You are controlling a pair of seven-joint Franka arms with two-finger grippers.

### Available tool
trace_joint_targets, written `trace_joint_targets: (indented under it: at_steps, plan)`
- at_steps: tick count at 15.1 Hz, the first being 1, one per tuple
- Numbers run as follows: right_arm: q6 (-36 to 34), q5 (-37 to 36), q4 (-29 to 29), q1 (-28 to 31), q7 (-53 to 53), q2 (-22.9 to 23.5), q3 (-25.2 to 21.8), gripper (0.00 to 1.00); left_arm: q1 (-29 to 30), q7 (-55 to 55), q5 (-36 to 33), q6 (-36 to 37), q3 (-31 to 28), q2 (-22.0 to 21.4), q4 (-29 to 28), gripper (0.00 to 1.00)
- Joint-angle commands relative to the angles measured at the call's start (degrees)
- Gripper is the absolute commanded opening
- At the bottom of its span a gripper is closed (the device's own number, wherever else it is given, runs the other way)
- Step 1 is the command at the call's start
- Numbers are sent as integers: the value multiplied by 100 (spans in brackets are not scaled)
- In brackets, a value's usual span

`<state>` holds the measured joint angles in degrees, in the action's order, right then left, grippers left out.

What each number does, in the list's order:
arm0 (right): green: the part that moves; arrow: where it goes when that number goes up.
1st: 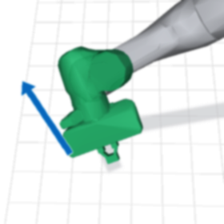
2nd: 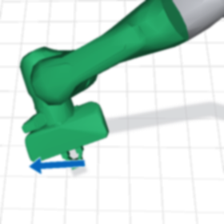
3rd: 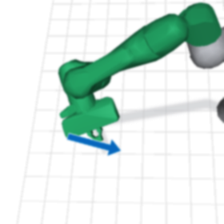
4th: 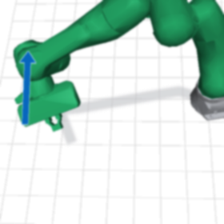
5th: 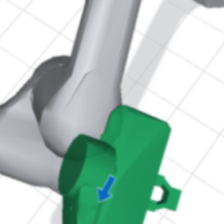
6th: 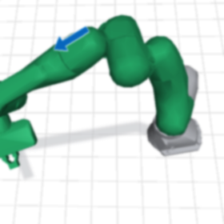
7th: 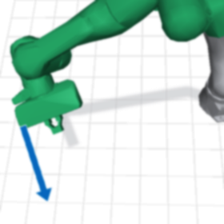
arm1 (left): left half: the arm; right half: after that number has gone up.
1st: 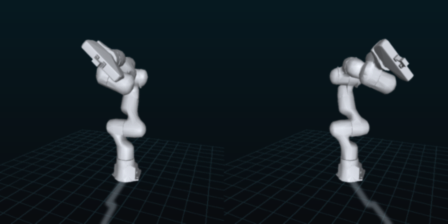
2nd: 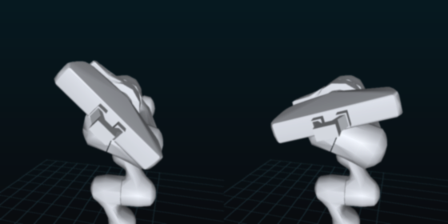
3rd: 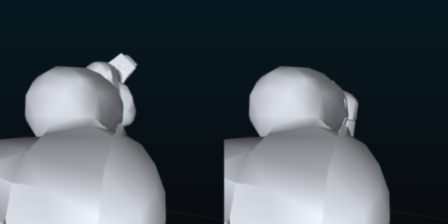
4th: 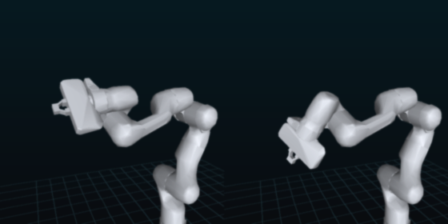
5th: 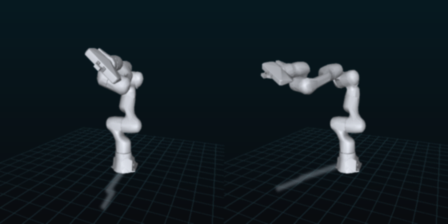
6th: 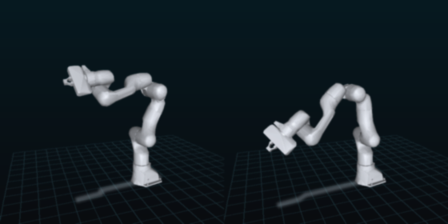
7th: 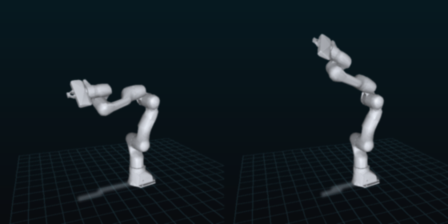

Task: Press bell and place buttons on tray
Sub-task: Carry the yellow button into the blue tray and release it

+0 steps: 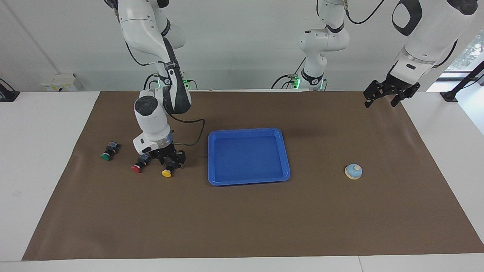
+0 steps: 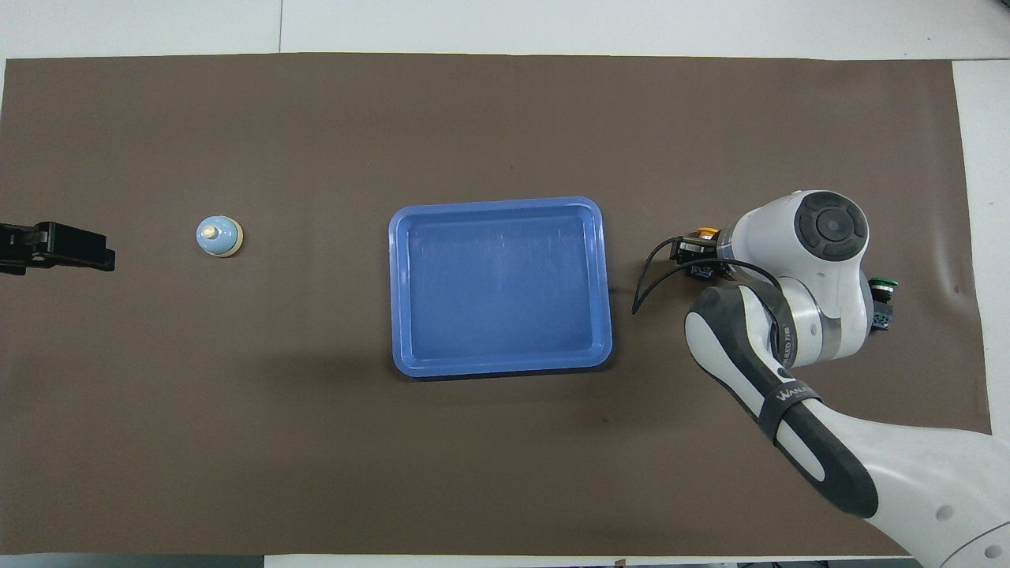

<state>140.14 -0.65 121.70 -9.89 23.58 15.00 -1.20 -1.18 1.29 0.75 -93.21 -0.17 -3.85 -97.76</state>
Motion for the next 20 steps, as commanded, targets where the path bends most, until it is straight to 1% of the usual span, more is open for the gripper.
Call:
trace_joint_targets:
  at_steps: [1,5,6,8,9,10,12,14,16,18,20]
  plan:
    - [127,21,108,14,278,-23,32,0,-13,3,-40,66,-18,-2,37,100]
    - [14,21,21,14,244,-58,32,0,-13,3,-40,66,-18,-2,37,100]
    - [-135,21,-67,5,235,-93,32,0,-13,3,-40,66,-18,-2,37,100]
    - [-984,30,-653,-82,235,-137,67,0,-13,3,-40,66,-18,7,37,100]
    - [-1380,47,-952,-240,252,-129,76,0,-13,3,-40,66,-18,7,37,100]
    - [-1663,56,-1182,-398,270,-129,76,0,-13,3,-48,66,-18,7,37,100]
    - [-1998,65,-1490,-758,471,-120,85,0,-13,3,-40,66,-18,-2,37,100]
    - [-1965,169,-1571,-1162,621,-102,103,0,-13,3,-48,66,-18,-2,37,100]
    - [-1860,521,-1571,-1418,657,-93,103,0,-13,3,-40,66,-18,7,37,100]
    - [-1623,531,-1457,-1690,674,-41,103,0,-13,3,-40,66,-18,7,37,100]
    - [-1359,531,-1395,-1884,823,187,103,0,-13,3,-40,66,-18,7,37,100]
